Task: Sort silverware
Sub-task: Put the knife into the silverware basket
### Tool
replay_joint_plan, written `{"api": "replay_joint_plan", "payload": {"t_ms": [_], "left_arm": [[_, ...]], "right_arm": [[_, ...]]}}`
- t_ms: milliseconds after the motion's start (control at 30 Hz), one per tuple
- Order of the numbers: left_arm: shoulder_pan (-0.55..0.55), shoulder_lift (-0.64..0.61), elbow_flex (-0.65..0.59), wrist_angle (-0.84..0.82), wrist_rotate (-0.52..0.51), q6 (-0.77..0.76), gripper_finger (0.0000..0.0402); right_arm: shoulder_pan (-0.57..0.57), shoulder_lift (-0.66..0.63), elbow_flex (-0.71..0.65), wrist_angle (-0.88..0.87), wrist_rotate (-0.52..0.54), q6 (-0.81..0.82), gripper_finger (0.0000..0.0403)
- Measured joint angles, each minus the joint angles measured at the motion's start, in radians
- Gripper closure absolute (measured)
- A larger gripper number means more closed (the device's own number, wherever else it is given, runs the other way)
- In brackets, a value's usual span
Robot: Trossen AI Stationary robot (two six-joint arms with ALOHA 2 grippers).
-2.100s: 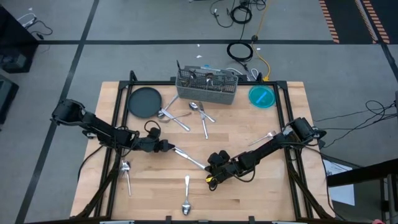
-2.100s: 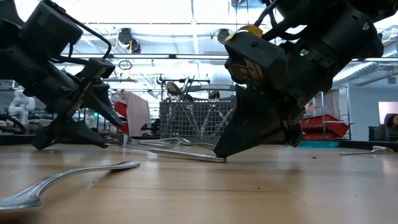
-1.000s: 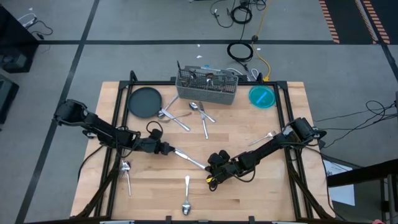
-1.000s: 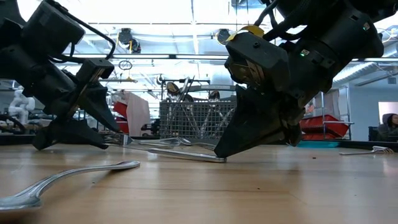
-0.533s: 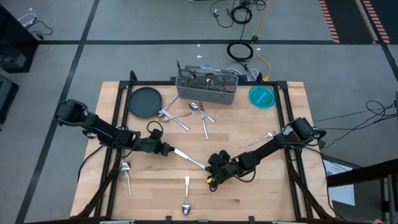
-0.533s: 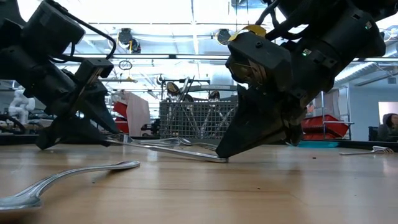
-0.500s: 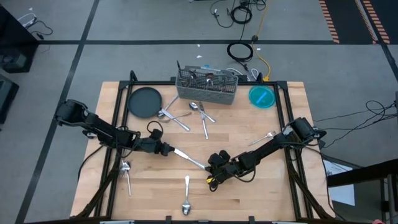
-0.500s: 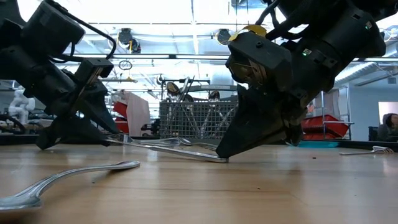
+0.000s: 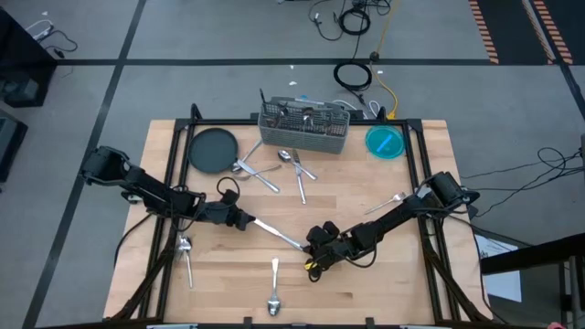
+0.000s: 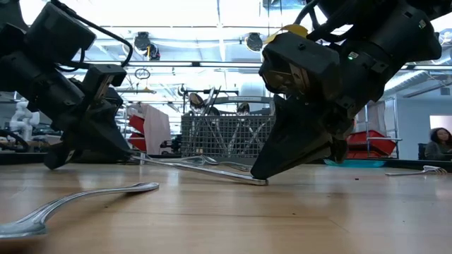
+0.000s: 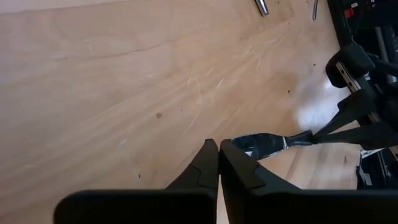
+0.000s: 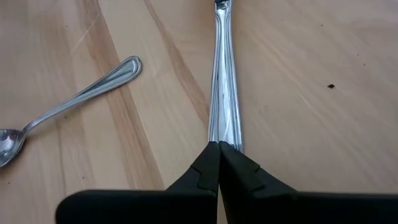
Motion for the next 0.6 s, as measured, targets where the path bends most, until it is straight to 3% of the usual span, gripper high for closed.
{"api": "replay_joint_plan", "payload": {"t_ms": [400,600], "left_arm": [[0.002,0.004,0.020,0.035,-0.008,0.012,0.0400],[-0.001,0.005,0.027,0.043,-0.014,0.010,0.0401]], "right_arm": [[-0.015,-0.024,-0.002,0.017,0.001,-0.091,0.0403],[-0.039,-0.041,0.028,0.047,0.019,-0.223,0.0403]]}}
